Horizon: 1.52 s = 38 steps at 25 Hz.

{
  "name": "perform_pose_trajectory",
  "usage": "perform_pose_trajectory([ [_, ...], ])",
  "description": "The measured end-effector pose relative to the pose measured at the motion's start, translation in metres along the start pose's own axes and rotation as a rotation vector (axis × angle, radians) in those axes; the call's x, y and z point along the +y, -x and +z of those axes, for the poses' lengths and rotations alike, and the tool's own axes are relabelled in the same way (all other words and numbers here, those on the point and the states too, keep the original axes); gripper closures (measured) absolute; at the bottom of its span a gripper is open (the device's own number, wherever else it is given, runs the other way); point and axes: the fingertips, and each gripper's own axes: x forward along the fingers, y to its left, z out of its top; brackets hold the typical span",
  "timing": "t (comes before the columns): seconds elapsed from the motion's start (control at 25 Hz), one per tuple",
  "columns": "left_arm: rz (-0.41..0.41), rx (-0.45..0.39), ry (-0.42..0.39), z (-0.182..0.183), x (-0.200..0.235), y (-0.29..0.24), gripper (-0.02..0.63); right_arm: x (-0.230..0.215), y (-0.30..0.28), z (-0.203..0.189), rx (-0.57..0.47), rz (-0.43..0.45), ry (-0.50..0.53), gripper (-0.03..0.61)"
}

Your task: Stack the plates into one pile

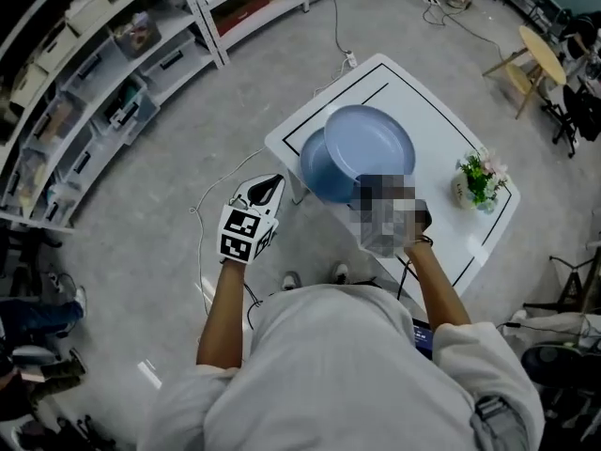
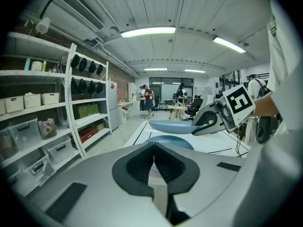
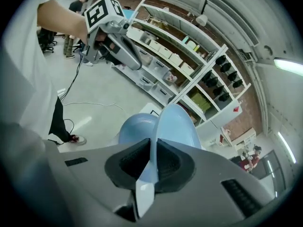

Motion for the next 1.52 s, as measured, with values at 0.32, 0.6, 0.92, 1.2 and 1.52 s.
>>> perform_pose_trajectory([
  [0.32, 0.172, 0.043, 0.086, -0.017, 0.007, 0.013, 0.594, 0.036, -0.05, -0.006, -0.036, 0.177, 0.167, 0.538],
  [0.6, 0.266, 0.109, 0.161, -0.053, -0.005, 0.034, 0.594, 0.075, -0.065, -0.012, -0.085, 0.262, 0.207, 0.533],
  [0.92, 0.239, 0.127, 0.161, -0.065, -0.013, 0.048, 0.594, 0.071, -0.058, -0.008, -0.095, 0.244, 0.048, 0.415],
  [1.2, 0.149, 0.08, 0.106, -0.049, -0.002, 0.063, 0.594, 0.082, -0.028, 0.01, -0.086, 0.259, -0.172, 0.364],
  [1.52, -0.007, -0.04, -0.015, 0.005, 0.029, 0.056, 0.594, 0.01, 0.046, 0.038, -0.15, -0.071, -0.563, 0.464],
])
